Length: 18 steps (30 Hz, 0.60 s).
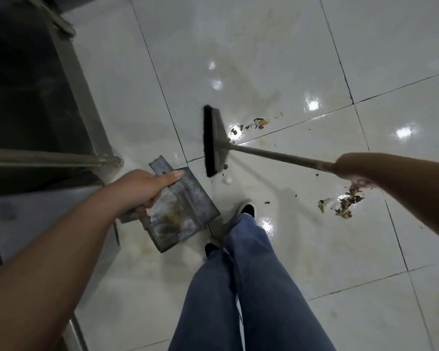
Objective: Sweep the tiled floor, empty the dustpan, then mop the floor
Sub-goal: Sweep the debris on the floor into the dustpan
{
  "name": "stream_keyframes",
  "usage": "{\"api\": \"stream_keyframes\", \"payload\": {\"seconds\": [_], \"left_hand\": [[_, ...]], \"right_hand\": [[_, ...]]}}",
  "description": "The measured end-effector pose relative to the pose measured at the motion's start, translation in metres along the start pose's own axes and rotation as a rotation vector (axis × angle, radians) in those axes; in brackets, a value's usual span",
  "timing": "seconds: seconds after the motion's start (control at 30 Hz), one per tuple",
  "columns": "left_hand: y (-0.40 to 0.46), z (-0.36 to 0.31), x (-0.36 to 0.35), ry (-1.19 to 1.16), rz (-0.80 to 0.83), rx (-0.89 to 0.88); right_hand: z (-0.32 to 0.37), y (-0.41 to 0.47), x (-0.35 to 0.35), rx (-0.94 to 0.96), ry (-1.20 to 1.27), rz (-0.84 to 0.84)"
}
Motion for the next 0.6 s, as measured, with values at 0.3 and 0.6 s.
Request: {"api": "stream_keyframes", "payload": {"seconds": [0.3,0.6], "left_hand": [[-0.025,0.044,-0.024,-0.054,0.023,-0.028],[-0.053,0.089,-0.011,-0.133,-0.044,-0.041]], "right_hand": [[-0.055,-0.057,-0.032,-0.078,0.112,-0.111],[0.035,-0.090,-0.100,0.085,0.080,-0.032]]}}
Point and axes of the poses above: each hand's wrist, its own y-axis towards the middle knuckle, its own x-axis out of the back of the hand, z = x × y, the point moved 6 cm from there along y, towards the middle knuckle, and after that the axes turned 2 degrees about x, right-handed, at the moved point
